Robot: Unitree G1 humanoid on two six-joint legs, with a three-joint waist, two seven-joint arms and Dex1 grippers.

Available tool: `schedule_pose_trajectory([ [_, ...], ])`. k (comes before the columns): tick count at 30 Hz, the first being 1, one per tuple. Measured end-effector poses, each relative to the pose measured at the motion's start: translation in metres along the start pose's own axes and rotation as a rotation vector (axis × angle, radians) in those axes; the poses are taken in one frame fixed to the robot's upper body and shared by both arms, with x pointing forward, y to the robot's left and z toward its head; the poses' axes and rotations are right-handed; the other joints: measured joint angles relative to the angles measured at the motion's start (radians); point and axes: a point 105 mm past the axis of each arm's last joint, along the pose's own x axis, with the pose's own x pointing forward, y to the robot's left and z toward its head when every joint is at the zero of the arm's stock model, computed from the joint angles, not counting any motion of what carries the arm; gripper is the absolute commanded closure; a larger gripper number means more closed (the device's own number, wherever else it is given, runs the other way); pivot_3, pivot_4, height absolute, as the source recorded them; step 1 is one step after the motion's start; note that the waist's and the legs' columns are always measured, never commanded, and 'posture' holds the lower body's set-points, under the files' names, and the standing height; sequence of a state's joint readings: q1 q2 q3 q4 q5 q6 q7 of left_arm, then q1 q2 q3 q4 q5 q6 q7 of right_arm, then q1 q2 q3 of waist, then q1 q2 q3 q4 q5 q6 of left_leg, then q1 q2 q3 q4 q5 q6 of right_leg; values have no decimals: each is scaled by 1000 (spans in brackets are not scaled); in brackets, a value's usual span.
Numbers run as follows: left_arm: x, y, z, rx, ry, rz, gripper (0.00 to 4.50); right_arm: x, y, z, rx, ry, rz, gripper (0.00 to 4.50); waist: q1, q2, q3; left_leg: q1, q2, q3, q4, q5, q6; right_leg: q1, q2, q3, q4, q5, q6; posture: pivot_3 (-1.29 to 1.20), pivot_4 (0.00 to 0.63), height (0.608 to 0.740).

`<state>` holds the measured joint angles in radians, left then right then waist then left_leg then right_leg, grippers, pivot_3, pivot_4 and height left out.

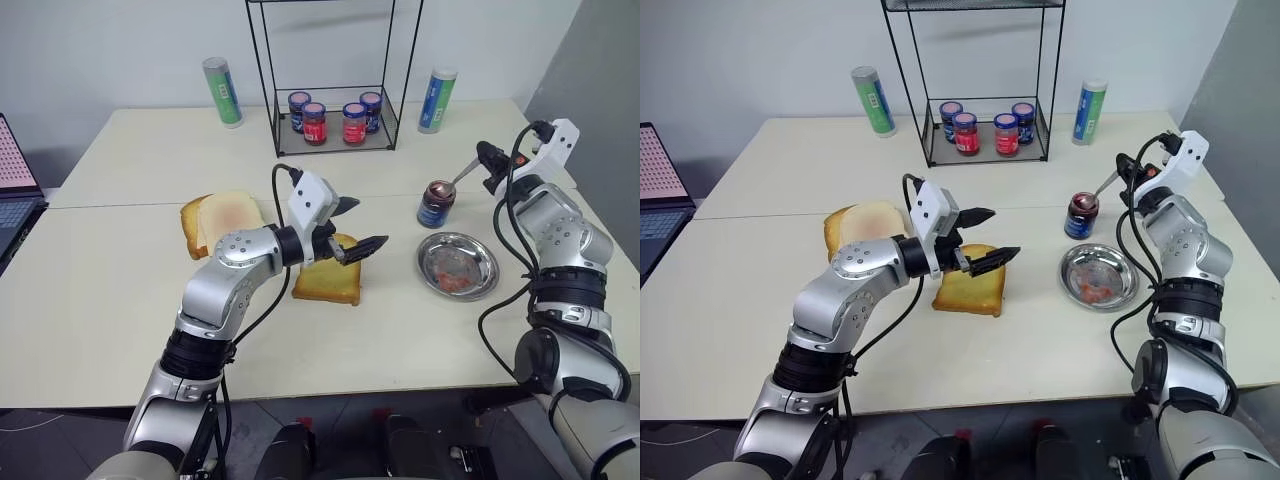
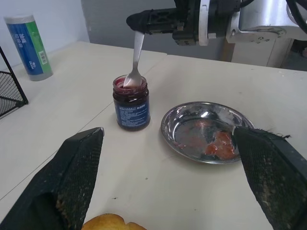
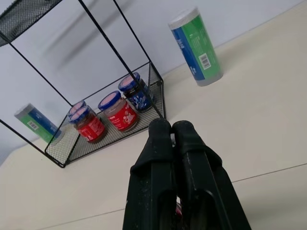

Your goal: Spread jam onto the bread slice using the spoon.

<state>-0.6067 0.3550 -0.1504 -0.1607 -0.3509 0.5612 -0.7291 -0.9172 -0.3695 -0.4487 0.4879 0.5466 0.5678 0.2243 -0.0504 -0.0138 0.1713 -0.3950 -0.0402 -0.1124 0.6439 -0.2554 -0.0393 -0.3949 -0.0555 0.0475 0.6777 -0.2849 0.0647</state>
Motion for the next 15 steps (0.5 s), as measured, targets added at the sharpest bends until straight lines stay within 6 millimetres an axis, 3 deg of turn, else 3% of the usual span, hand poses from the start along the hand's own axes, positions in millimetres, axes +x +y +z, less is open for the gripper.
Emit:
schedule_pose_trajectory([
  [15,0,0,0,1,2,1,0,-2,-13,-7,155,13,-65,4339,0,0,0,-1,0,0,0,0,0,-1,0,0,0,0,0,0,150,740],
])
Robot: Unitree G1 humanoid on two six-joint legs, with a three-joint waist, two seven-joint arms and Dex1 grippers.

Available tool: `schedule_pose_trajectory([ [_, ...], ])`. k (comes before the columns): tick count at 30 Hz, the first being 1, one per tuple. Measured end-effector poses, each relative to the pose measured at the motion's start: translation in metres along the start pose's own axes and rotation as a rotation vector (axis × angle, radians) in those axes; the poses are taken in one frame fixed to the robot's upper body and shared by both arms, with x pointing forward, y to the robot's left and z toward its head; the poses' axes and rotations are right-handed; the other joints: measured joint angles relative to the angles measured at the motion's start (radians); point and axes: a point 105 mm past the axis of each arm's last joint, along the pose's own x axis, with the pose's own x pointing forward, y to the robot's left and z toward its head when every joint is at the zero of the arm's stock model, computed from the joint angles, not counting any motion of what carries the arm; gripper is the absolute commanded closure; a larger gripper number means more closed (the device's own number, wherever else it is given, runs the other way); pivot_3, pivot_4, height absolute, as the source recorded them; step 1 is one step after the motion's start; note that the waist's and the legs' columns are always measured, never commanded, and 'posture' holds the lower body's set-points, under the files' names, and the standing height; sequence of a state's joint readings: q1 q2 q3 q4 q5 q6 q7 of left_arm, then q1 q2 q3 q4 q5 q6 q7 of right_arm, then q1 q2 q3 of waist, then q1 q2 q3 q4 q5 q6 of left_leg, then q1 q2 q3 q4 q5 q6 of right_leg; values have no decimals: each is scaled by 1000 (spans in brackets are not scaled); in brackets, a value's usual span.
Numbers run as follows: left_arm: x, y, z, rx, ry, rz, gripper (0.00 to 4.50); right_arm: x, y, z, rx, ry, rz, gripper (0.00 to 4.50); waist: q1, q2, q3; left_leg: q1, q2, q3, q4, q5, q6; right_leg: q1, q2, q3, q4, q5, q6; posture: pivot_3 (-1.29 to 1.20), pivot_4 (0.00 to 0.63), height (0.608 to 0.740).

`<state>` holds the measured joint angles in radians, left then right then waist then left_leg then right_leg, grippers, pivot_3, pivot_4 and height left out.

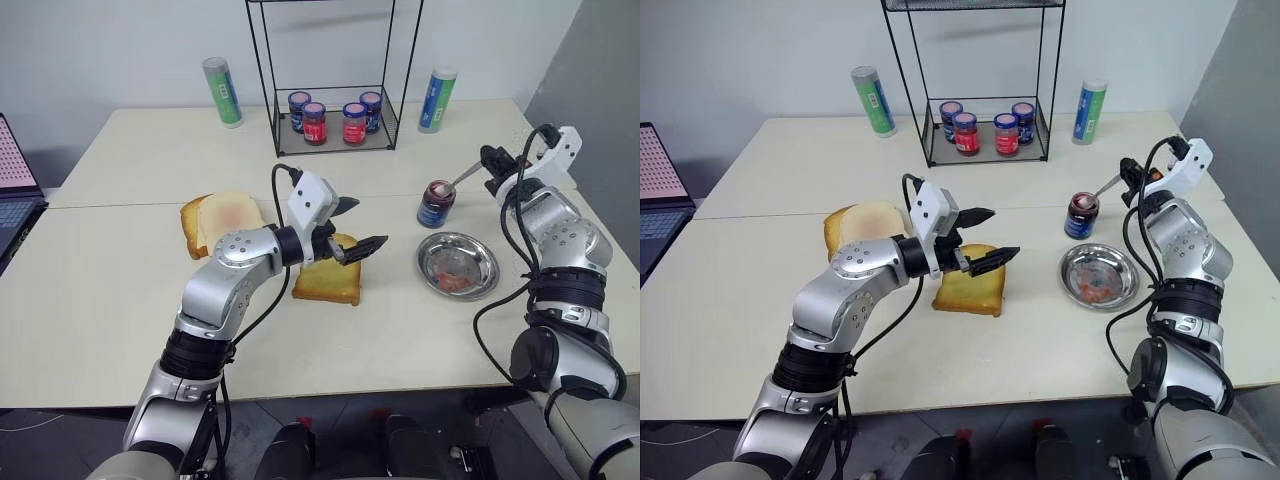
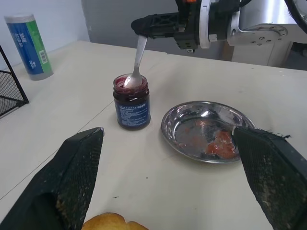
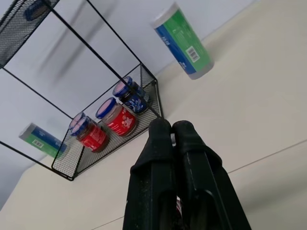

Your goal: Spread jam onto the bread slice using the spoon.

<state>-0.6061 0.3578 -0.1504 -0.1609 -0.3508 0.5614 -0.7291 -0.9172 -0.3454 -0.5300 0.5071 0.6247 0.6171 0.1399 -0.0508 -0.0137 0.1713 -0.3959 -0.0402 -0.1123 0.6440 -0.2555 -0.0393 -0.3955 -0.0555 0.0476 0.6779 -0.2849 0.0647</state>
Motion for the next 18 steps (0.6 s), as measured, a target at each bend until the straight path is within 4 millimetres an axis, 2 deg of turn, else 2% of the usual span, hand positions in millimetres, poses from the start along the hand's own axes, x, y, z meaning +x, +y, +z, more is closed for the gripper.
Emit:
schedule_pose_trajectory([
  [5,-1,0,-1,-2,3,1,0,-1,-7,1,75,-10,-35,4339,0,0,0,0,0,0,0,0,0,0,0,0,0,0,0,0,150,740],
  [11,-2,1,-2,1,8,3,0,-2,-17,6,273,-35,-81,4339,0,0,0,-1,0,0,0,0,0,0,0,0,0,0,0,0,150,740],
  [14,-2,1,-2,2,9,3,0,-4,-18,12,345,-57,-84,4339,-1,0,0,-1,0,0,0,0,0,0,0,0,0,0,0,0,150,740],
  [18,-3,2,-2,5,12,2,0,-4,-17,9,425,-50,-90,4339,-3,0,0,-1,0,0,0,0,0,-1,0,0,0,0,0,0,150,740],
])
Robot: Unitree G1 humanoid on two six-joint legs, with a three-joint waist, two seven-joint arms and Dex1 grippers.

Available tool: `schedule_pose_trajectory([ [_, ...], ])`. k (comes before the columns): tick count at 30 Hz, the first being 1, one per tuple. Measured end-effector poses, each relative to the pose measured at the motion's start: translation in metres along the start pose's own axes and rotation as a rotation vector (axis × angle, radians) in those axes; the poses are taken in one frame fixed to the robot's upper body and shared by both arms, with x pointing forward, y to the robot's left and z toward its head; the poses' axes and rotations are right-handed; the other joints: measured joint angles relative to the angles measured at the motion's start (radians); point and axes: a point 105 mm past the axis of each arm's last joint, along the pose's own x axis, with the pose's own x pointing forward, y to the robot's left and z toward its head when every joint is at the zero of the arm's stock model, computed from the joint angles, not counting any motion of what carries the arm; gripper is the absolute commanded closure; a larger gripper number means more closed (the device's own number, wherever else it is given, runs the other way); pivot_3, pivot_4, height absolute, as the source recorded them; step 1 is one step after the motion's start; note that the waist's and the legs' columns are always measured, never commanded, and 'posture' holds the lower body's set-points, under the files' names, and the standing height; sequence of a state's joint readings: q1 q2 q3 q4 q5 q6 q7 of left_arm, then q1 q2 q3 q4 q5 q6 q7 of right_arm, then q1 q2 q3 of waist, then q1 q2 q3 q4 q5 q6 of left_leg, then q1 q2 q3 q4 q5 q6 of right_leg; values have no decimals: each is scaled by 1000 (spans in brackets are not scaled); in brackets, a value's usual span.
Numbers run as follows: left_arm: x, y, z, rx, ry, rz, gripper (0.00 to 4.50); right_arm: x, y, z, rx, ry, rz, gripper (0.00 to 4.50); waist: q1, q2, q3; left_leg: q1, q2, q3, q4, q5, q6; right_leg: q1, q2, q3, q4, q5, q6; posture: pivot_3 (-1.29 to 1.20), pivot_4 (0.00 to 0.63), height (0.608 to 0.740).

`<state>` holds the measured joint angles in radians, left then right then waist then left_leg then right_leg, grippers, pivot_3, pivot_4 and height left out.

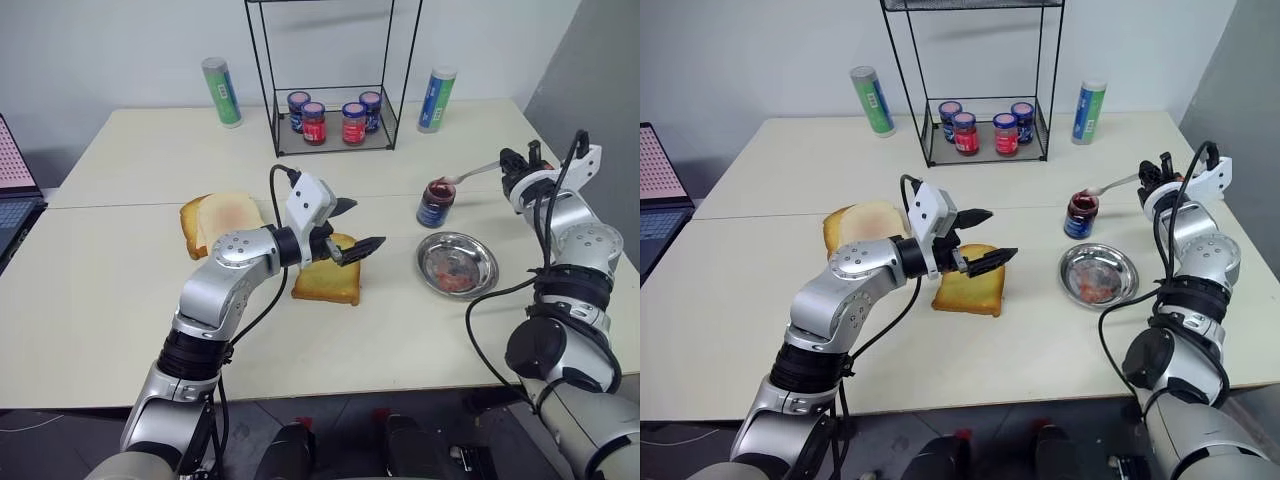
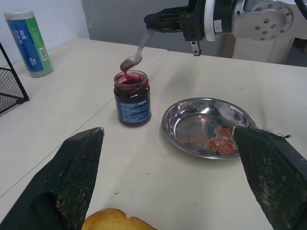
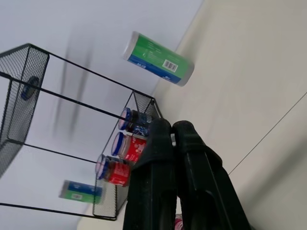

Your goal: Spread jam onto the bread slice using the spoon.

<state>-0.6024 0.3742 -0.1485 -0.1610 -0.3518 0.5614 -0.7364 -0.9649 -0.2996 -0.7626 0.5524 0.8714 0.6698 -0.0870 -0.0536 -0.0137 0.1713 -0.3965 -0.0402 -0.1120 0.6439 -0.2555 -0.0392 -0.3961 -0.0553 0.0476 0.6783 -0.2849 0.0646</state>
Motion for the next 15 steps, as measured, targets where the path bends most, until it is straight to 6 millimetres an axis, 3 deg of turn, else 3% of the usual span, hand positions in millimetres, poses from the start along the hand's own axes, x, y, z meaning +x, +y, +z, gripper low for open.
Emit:
schedule_pose_trajectory([
  [3,-5,3,-1,7,10,2,0,-1,6,-2,25,8,11,4339,-1,0,0,-1,0,0,0,0,0,-2,0,0,1,0,0,0,150,740],
  [10,-25,9,-9,27,37,26,0,-12,53,4,71,-15,120,4339,-4,1,0,-4,2,1,0,0,0,-8,0,2,3,0,0,0,150,740],
  [15,-44,11,-15,19,47,51,0,-23,79,-4,111,-2,170,4339,-4,1,0,-5,3,1,0,0,0,-8,0,3,3,0,0,0,150,740],
])
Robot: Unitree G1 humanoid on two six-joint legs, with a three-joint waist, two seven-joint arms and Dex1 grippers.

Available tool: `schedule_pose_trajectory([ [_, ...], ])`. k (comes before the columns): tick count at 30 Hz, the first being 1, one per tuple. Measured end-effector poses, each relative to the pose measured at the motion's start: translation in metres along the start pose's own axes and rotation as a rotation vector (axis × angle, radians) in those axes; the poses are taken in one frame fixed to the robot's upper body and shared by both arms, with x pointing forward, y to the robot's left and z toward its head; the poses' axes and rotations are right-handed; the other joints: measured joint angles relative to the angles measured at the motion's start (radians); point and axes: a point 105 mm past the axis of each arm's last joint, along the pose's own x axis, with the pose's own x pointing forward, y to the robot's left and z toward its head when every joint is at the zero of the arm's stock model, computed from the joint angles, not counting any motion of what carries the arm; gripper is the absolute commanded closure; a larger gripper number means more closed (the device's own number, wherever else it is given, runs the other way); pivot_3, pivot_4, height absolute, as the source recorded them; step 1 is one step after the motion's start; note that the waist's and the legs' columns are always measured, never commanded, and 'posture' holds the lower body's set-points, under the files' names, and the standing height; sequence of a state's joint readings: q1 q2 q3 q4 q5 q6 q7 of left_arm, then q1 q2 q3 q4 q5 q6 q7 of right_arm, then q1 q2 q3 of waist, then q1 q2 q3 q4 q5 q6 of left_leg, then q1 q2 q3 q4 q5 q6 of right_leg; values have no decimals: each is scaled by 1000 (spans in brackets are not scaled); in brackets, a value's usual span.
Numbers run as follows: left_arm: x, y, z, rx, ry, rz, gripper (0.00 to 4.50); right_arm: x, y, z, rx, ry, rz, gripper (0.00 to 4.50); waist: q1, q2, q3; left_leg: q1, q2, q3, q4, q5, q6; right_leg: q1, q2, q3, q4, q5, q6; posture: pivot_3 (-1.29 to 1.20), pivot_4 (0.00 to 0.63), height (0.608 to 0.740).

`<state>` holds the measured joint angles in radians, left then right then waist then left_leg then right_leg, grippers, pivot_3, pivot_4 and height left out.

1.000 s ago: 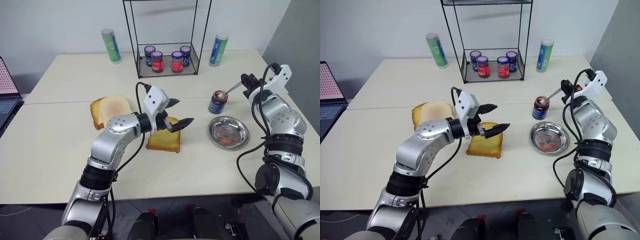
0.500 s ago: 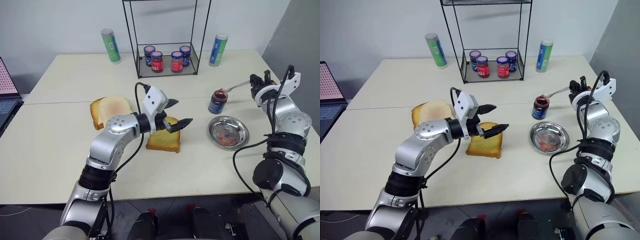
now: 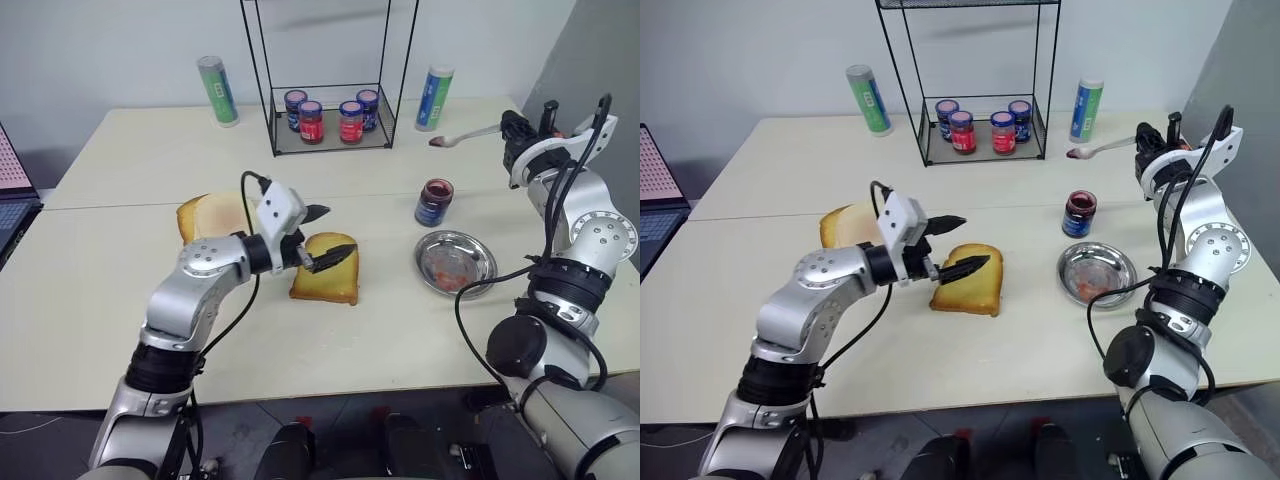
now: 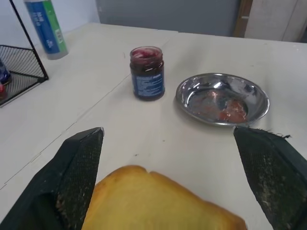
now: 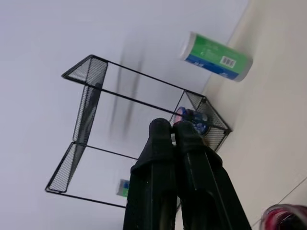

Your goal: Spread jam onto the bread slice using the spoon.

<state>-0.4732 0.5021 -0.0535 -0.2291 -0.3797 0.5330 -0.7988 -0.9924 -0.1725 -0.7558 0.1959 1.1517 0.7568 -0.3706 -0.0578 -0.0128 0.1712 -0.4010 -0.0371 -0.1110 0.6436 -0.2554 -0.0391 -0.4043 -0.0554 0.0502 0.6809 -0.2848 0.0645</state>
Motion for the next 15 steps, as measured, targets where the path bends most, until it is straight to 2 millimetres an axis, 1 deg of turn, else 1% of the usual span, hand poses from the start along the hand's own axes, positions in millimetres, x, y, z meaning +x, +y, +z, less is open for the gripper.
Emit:
schedule_pose_trajectory([
  [2,-8,-1,-1,-8,-6,12,0,-2,10,-10,15,23,18,4339,0,0,0,0,0,0,0,0,0,0,0,0,0,0,0,0,150,740],
  [5,-23,-4,-8,-21,8,32,0,-5,27,-29,28,70,52,4339,-2,1,0,0,1,0,0,0,0,-1,0,0,0,0,0,0,150,740],
  [7,-33,-6,-12,-29,20,45,0,-8,37,-38,29,93,76,4339,-1,1,0,0,0,-1,0,0,0,-1,0,1,0,0,0,0,150,740],
  [9,-48,-13,-20,-45,50,61,0,-15,44,-54,7,133,103,4339,-2,1,0,0,1,-1,-1,0,0,0,0,1,0,0,0,0,150,740],
  [13,-68,-26,-32,-93,86,83,0,-25,35,-84,-73,224,93,4339,1,2,0,0,0,-1,0,0,0,0,0,1,0,0,0,0,150,740],
  [15,-78,-35,-41,-115,118,101,0,-34,31,-104,-181,296,125,4339,3,2,0,0,0,-1,0,0,0,0,0,1,0,0,0,0,150,740],
])
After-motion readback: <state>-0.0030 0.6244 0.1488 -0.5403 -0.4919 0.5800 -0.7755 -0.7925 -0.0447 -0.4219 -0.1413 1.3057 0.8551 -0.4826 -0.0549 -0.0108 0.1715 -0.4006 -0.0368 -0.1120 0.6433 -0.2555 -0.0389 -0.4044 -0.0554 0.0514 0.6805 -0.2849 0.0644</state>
